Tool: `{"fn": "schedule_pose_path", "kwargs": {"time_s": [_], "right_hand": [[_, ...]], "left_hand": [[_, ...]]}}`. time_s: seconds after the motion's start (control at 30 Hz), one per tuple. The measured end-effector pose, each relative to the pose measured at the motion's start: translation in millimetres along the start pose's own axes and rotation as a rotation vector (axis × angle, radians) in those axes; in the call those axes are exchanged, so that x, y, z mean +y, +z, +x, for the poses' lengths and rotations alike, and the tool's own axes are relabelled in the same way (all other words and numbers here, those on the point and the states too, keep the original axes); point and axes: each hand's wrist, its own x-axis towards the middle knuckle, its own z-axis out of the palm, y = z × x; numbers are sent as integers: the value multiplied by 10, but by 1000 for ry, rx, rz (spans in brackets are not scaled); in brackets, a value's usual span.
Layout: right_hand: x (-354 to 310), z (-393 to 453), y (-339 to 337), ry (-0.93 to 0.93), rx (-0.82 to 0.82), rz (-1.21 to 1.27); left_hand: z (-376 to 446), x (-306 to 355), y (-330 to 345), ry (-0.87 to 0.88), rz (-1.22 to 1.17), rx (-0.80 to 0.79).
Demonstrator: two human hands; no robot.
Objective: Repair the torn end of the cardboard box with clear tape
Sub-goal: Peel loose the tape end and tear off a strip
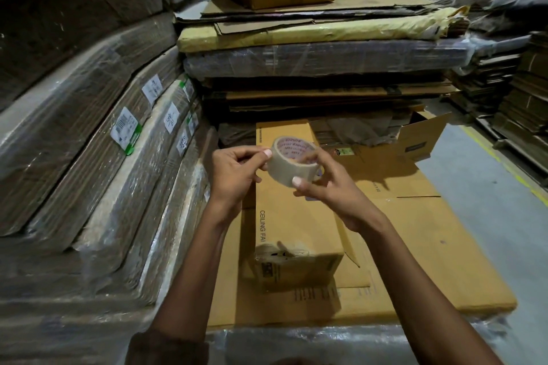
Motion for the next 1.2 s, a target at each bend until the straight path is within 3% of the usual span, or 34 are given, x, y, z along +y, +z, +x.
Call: {"fn": "schedule_pose_path", "kwargs": {"time_s": [0.17,0.27,0.43,0.57,0.7,0.83,1.0,1.07,1.2], "right_hand": [[141,65,-61,-321,68,-646],[69,49,-55,-381,76,-630],[49,98,41,-368,107,-698],[73,94,33,-300,127,-688],[130,141,-32,-152,127,-887],[216,141,-116,154,-17,-765],[197,9,-240,135,-174,-220],[191,-11,-246,132,-196,-210],[172,63,-241,212,-203,-425]], "left_hand": [[14,-38,-32,34,54,-1],[5,-82,-18,36,52,1],[-13,-85,69,187,204,8],[-47,-191,114,216,297,60],[-70,-229,111,267,343,156],[-76,-276,110,277,394,122],[-54,-376,1,56,248,222],[-63,-358,-34,30,207,219],[-163,-318,-9,29,252,153]]}}
